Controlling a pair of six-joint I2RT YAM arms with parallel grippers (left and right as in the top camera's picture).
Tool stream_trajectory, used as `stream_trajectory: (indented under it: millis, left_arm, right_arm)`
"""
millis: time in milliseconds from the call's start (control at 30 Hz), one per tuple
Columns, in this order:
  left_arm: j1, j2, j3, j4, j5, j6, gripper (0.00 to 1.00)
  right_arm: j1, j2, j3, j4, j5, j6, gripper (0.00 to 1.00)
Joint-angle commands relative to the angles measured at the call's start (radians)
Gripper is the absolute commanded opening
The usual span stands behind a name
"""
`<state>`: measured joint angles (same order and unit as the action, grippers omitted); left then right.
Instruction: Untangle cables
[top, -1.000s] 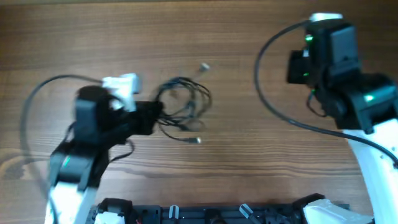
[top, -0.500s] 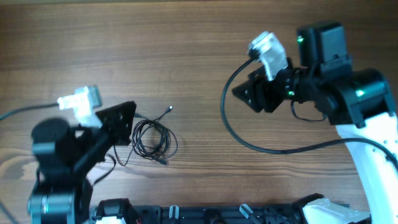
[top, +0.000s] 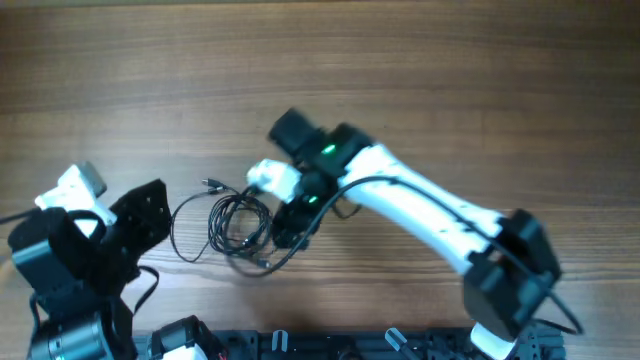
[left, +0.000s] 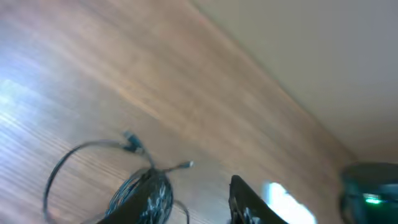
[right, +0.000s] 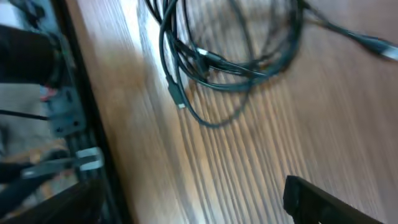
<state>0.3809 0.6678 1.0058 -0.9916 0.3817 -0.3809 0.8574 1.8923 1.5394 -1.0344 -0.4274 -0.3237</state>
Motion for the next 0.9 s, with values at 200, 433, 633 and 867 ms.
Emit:
stream_trajectory:
  millis: [200, 433, 633, 867]
  left_arm:
    - [0.008, -0.008, 0.018, -0.105, 0.008, 0.037, 0.32]
    - [0.008, -0.008, 0.018, -0.115, 0.014, 0.037, 0.33]
    - [0.008, -0.008, 0.018, -0.124, 0.048, 0.037, 0.33]
    - [0.007, -0.006, 0.006, -0.120, 0.183, 0.037, 0.40]
  right_arm:
    - [0.060, 0.205, -0.007, 0.203, 0.117, -0.013, 0.99]
    - [0.057, 0.219, 0.021, 0.263, 0.243, 0.127, 0.04]
    - [-0.003, -0.173, 0.402, -0.021, 0.576, 0.196, 0.04]
    - [-0.005, -0.570, 0.493, 0.121, 0.312, 0.195, 0.04]
